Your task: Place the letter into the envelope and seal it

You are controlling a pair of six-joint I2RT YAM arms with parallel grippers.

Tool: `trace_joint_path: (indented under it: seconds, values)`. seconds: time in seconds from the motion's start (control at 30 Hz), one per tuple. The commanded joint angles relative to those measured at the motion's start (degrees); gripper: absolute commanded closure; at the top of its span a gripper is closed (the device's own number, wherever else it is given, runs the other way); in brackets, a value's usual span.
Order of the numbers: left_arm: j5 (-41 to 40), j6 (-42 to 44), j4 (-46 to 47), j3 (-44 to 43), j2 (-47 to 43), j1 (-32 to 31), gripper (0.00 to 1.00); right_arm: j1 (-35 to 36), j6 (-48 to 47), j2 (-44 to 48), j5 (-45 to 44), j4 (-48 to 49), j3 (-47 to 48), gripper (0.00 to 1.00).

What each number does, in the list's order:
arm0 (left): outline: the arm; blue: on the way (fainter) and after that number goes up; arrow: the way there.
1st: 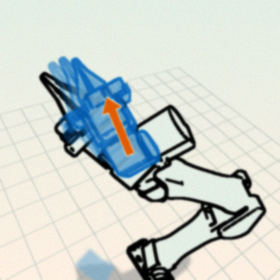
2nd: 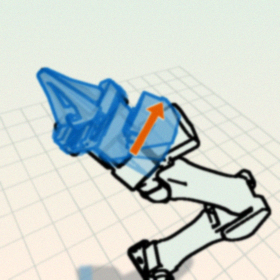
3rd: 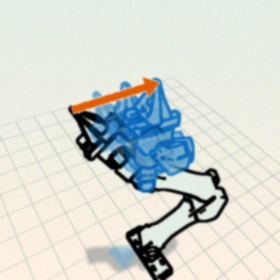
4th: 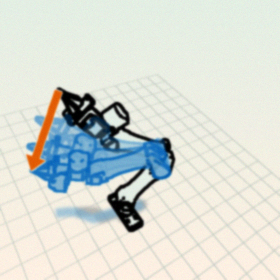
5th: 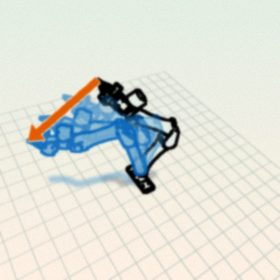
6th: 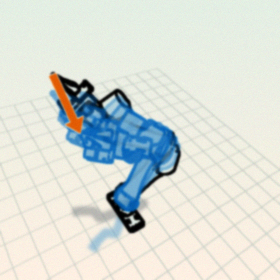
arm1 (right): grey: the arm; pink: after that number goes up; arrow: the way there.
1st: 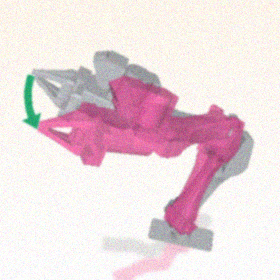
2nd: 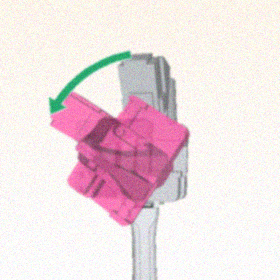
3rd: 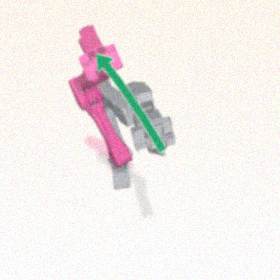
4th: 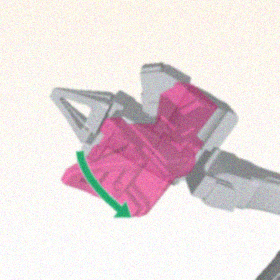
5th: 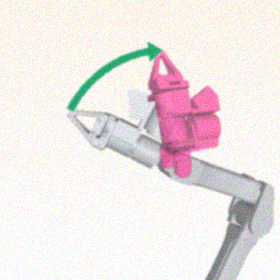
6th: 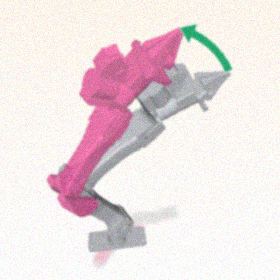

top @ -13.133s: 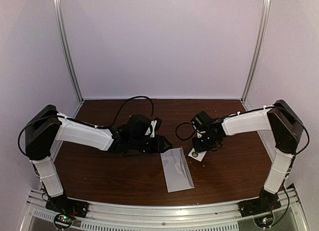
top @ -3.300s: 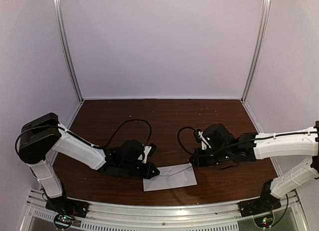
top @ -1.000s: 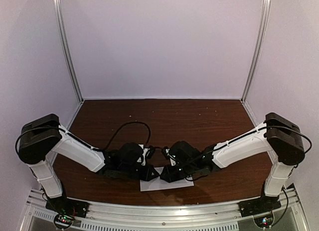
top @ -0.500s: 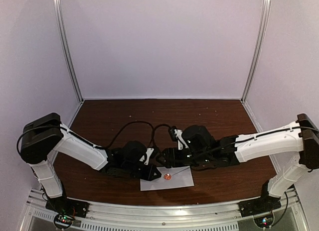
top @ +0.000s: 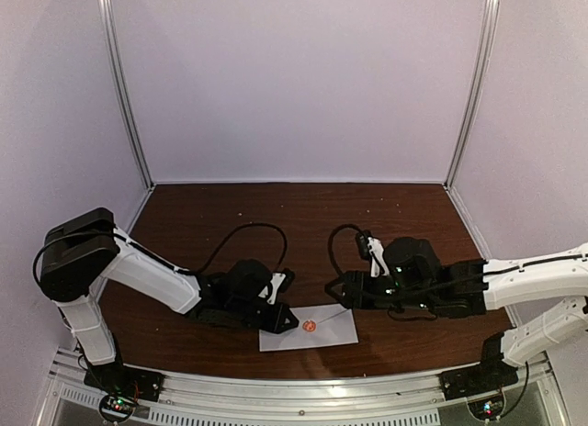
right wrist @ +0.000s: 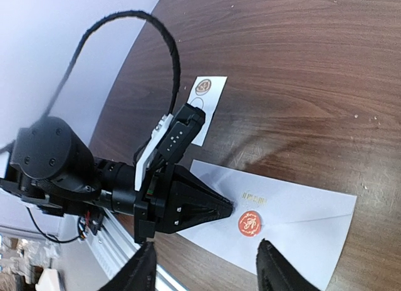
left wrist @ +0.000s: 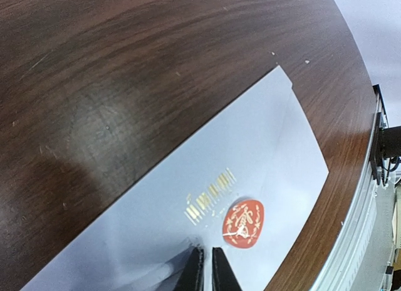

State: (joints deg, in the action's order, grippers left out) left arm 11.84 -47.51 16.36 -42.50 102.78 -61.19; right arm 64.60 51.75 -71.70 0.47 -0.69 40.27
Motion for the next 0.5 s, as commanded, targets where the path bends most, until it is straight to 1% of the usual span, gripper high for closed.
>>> trace_joint_path:
  seconds: [0.0,0.07,0.17,0.47]
  values:
    - [-0.87,1.30,-0.71,-1.63,0.87,-0.16,0.93,0.27,2.74,6.18,-5.08,-1.15,-5.04,0.53]
    - [-1.34,1.34,-0.71,-1.72,0.75,-0.14,0.92,0.31,2.98,6.71,-4.24,-0.70,-5.54,0.59]
    - [-0.89,1.70,-1.23,-2.29,1.00,-0.18,0.92,0.42,3.06,4.79,-1.82,0.53,-5.61,0.64]
    - [-1.48,1.80,-1.48,-1.83,1.23,-0.17,0.93,2.97,2.34,-9.96,4.03,9.97,-1.84,0.79]
